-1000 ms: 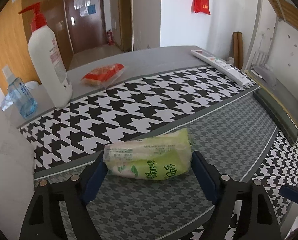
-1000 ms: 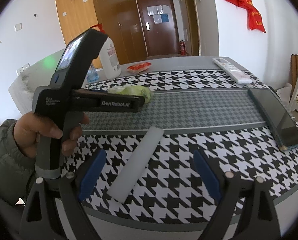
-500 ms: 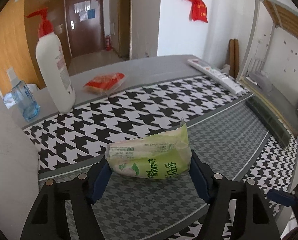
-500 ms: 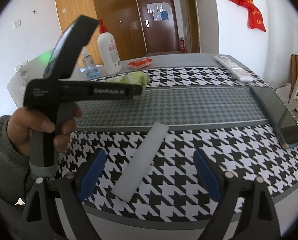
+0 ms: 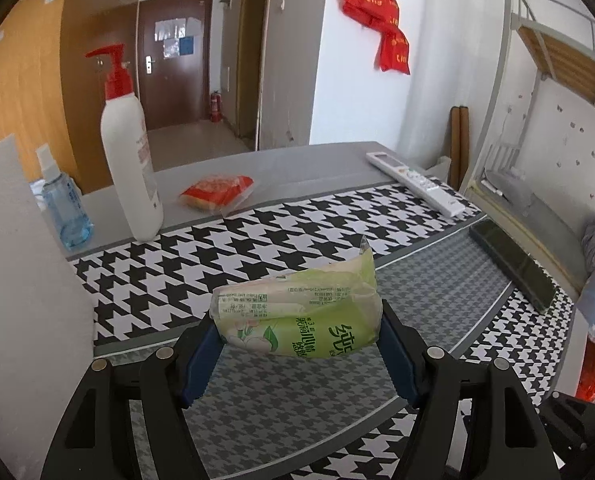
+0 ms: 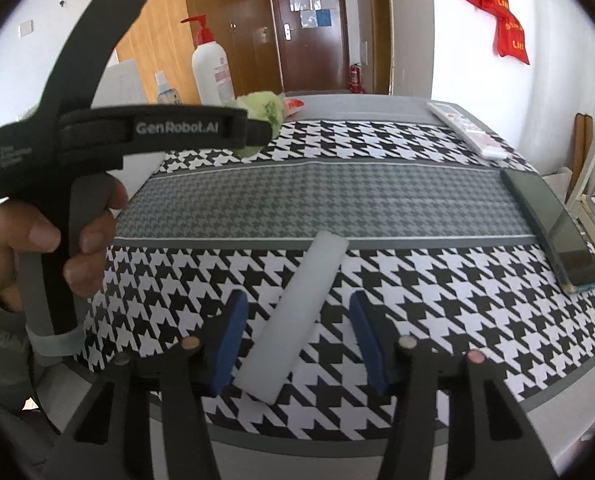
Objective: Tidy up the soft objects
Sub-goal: 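Lift the packet with the left tool while the right tool closes on the white stick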
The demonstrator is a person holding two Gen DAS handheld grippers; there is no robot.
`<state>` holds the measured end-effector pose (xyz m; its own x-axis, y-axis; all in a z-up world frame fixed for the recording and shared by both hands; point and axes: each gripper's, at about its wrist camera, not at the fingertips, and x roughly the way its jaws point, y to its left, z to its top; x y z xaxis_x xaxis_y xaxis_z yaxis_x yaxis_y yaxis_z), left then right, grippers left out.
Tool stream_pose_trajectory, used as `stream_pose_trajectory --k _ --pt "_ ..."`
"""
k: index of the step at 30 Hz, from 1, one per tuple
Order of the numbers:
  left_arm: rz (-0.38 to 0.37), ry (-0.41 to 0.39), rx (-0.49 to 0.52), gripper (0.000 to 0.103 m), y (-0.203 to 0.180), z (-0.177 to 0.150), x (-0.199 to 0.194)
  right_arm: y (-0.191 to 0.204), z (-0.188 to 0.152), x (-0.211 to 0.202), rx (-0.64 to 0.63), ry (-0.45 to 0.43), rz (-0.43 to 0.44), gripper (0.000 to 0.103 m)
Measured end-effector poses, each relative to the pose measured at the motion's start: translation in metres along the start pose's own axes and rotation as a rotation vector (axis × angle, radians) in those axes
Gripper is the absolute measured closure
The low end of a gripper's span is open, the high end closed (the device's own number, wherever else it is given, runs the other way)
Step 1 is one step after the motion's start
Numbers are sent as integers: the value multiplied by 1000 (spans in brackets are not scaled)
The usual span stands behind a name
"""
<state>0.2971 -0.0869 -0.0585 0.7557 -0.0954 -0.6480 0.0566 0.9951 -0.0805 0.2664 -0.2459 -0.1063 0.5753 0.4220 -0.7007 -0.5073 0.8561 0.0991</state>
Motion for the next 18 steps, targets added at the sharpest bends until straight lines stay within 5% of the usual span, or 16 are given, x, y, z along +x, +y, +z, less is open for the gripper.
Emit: stream_pose_trajectory --k 8,18 --pt "-20 -26 -10 30 4 -4 -15 5 -1 2 15 12 -45 59" --pt "-21 -89 34 30 -2 -7 -37 12 0 7 9 23 -112 61"
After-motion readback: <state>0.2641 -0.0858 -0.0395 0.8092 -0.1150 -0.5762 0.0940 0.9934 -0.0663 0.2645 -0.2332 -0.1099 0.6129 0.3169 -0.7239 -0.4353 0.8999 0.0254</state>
